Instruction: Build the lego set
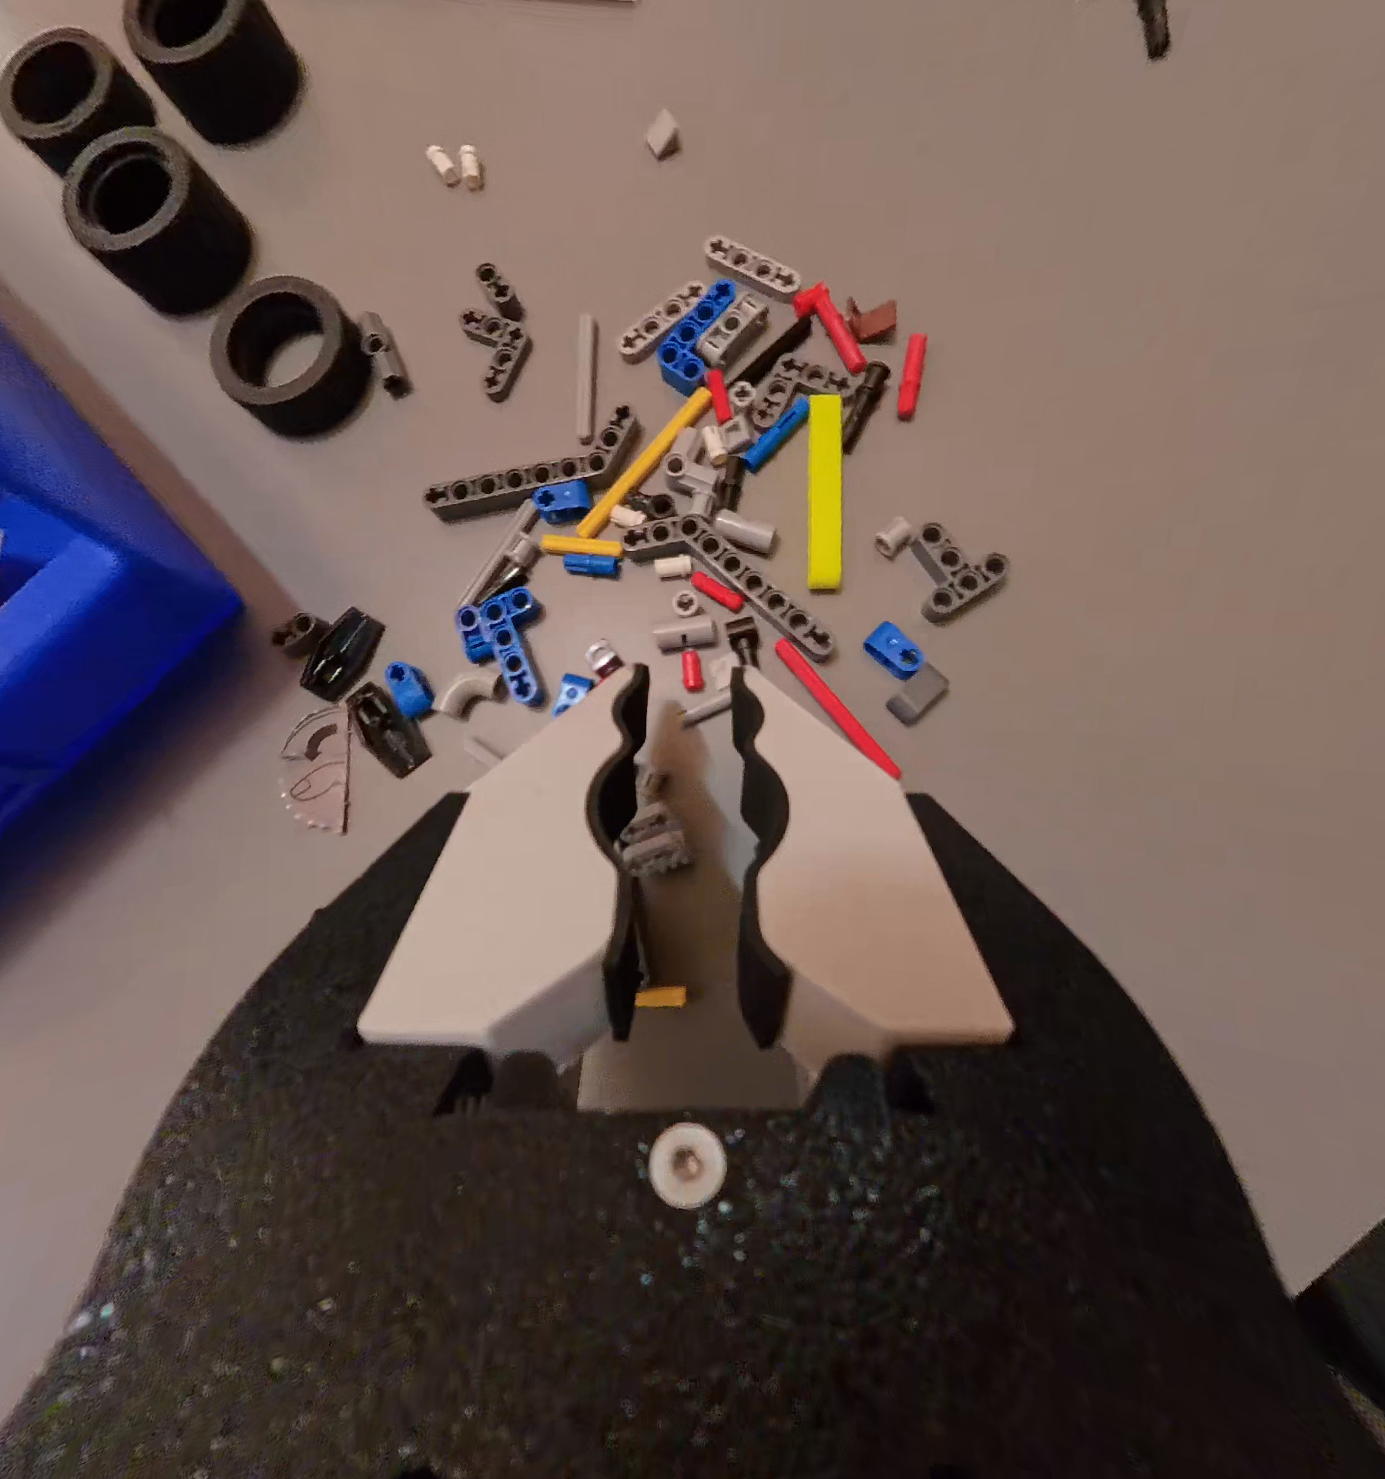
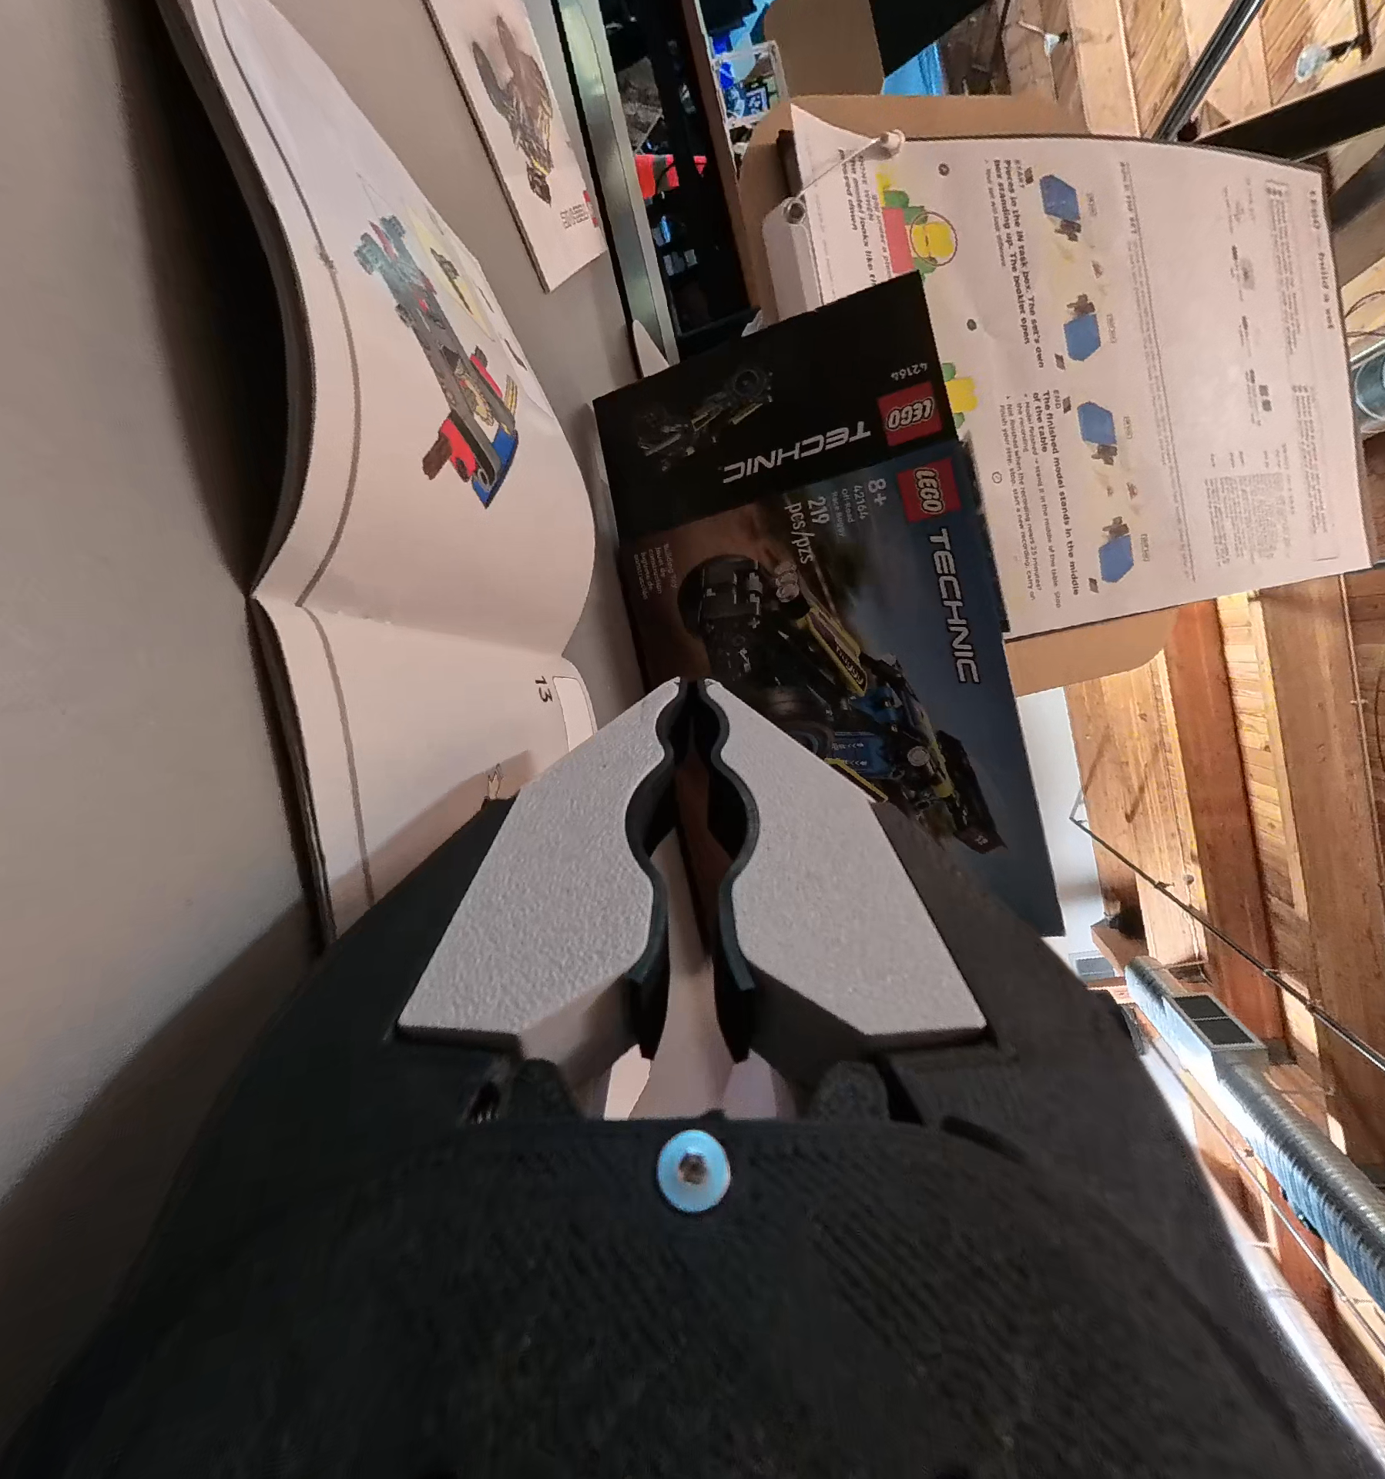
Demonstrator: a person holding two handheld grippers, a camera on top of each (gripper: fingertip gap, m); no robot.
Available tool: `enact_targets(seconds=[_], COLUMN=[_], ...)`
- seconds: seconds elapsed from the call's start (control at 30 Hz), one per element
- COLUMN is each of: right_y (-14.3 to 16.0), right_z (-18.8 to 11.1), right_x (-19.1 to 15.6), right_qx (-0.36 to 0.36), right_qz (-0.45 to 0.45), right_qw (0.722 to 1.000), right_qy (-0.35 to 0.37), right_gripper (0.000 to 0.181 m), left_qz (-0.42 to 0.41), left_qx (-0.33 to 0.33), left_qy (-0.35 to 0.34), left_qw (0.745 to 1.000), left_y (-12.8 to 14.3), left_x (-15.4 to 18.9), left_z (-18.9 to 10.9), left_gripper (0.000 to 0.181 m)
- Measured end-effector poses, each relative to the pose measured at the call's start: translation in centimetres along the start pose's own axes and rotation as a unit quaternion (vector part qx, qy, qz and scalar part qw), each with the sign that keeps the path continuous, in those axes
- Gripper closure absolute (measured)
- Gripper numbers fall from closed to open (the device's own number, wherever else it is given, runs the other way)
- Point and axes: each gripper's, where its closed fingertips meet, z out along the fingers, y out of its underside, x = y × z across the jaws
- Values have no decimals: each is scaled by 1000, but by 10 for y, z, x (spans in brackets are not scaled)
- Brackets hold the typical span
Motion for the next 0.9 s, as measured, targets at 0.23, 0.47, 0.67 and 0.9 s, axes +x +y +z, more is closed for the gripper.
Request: enact_targets(seconds=[0.23,0.47,0.67,0.9], right_y=[2,2,2,3], right_z=[1,2,2,1], right_x=[-1,-1,1,7], right_qx=[-7,-10,-8,-12], right_qz=[-11,-16,-9,0], right_qw=[1000,1000,1000,1000], right_qy=[1,3,7,27], right_gripper=[181,181,181,176], left_qz=[33,-53,-125,-100], left_qx=[-9,28,80,58], left_qy=[49,-40,-79,-71], left_qw=[998,997,986,991], left_y=[-1,-4,-5,-6], left_x=[22,-17,-39,-29], left_z=[6,-3,-14,4], left_gripper=[164,166,164,154])
